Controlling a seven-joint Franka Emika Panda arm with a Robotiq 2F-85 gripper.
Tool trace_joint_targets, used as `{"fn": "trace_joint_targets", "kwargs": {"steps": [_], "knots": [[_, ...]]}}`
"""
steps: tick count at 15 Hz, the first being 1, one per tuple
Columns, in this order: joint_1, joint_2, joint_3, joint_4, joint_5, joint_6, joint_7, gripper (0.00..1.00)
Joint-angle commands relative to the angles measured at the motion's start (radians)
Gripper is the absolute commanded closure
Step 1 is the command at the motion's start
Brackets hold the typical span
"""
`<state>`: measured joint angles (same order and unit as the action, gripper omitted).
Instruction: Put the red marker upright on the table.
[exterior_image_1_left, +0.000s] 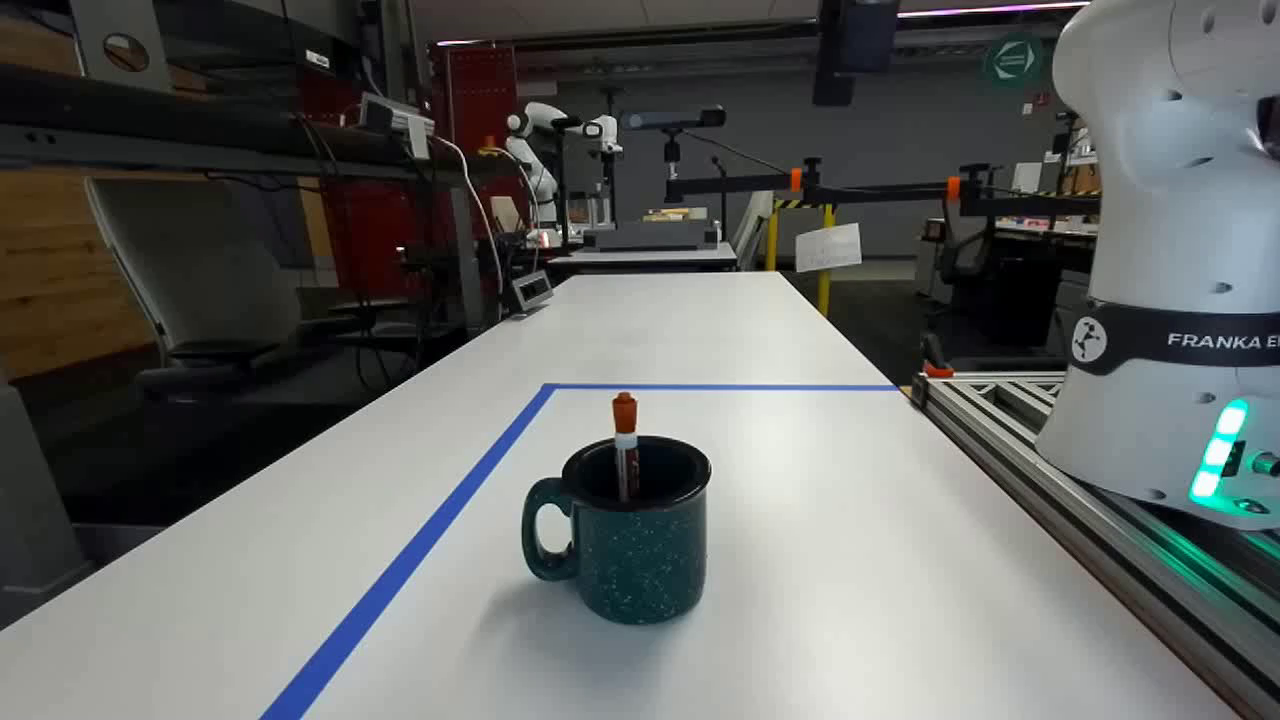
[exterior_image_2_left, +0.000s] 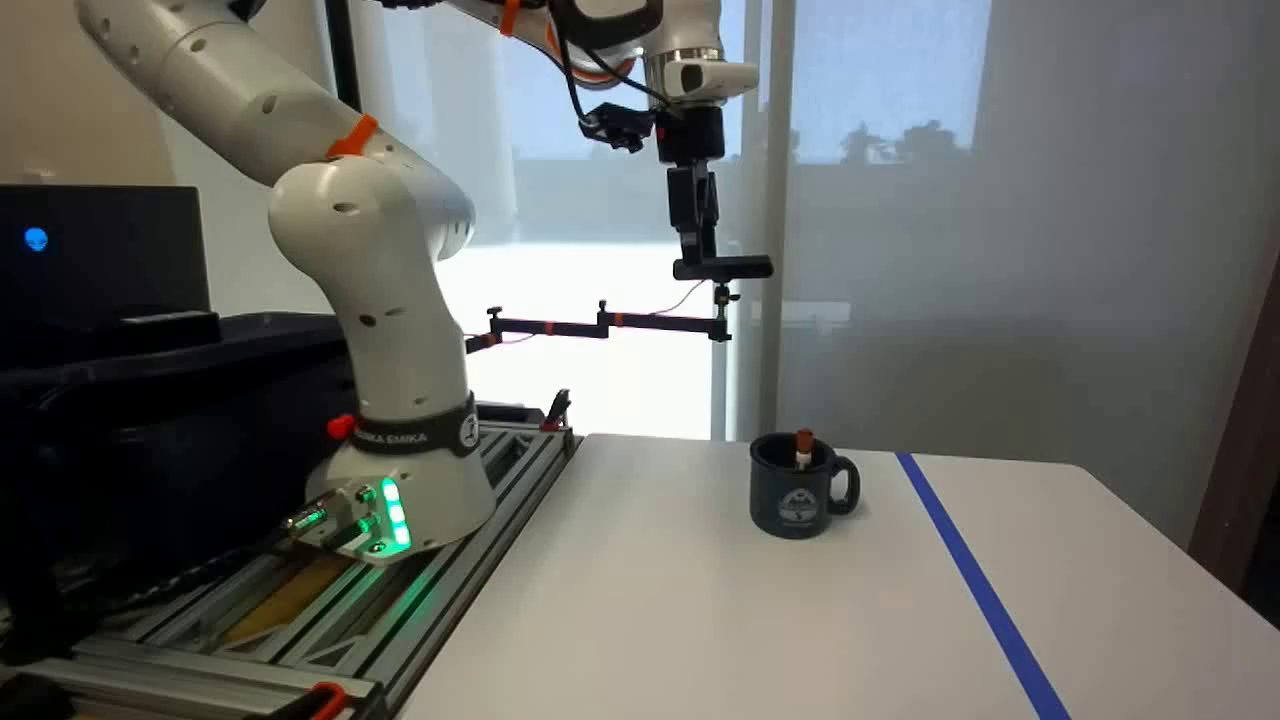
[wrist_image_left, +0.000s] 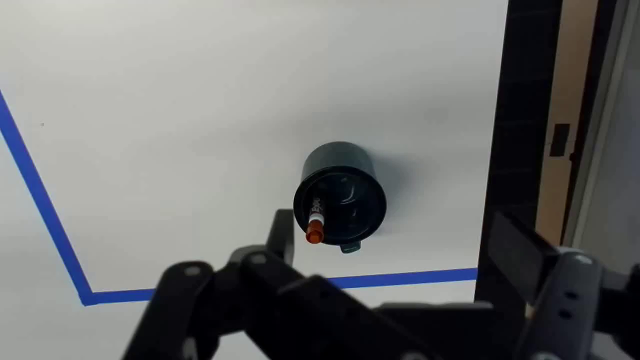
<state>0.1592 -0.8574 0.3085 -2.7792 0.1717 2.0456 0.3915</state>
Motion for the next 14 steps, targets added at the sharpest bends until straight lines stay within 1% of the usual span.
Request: {"fn": "trace_joint_targets", "kwargs": {"steps": [1,7,8,11,14], "knots": [[0.002,0.000,-0.003,0.002,-0.003,-0.002,0.001,0.00],[0.002,0.000,-0.003,0.002,-0.003,-0.002,0.001,0.00],[-0.007,0.013,0.004,0.002,-0.006,0.008,0.010,0.00],[-0.020,0.041,0.005,0.002,0.005,0.078,0.026,0.00],[-0.037,0.085,0.011,0.003,0.004,0.178,0.054,0.00]]}}
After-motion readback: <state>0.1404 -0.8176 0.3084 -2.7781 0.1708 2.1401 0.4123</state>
